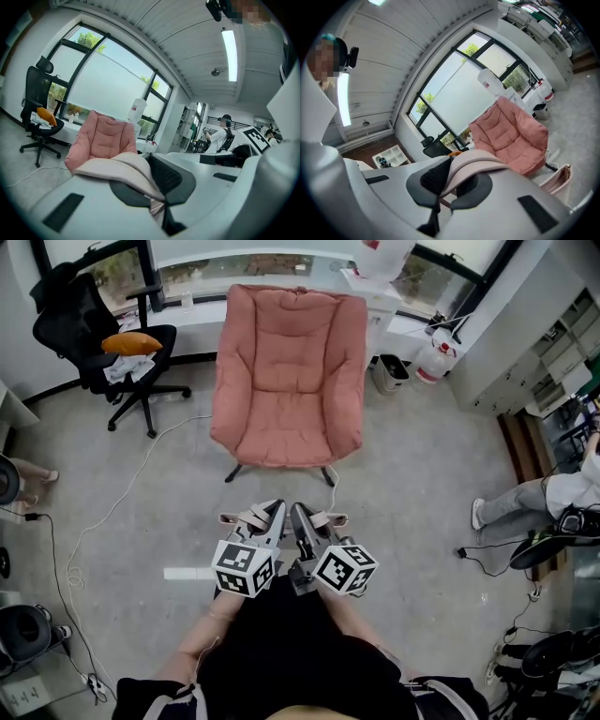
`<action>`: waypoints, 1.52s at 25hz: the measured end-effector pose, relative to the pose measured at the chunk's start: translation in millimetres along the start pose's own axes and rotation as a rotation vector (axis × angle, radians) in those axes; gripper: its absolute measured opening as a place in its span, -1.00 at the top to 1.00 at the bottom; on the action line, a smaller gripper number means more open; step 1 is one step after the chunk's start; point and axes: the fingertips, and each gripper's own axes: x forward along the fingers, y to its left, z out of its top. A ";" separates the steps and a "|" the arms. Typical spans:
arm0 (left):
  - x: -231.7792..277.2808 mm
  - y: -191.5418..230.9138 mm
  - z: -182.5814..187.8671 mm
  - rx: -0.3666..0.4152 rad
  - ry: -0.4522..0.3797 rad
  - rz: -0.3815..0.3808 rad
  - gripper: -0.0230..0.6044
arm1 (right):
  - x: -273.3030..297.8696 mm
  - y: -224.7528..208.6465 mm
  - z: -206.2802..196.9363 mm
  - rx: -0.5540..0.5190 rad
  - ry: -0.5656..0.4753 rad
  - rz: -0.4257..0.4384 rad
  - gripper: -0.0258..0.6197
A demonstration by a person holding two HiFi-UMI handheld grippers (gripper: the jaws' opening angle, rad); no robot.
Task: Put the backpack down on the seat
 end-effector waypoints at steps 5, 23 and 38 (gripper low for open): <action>0.4 -6.1 4.7 0.026 0.018 0.015 0.87 | -3.3 0.2 3.2 0.004 0.011 0.006 0.82; 20.6 48.6 -1.4 -0.099 0.025 0.027 0.87 | 47.9 -14.3 -8.3 0.028 0.058 0.000 0.82; 123.4 114.9 51.1 -0.107 0.056 -0.009 0.87 | 148.6 -61.8 54.9 0.049 0.038 -0.046 0.82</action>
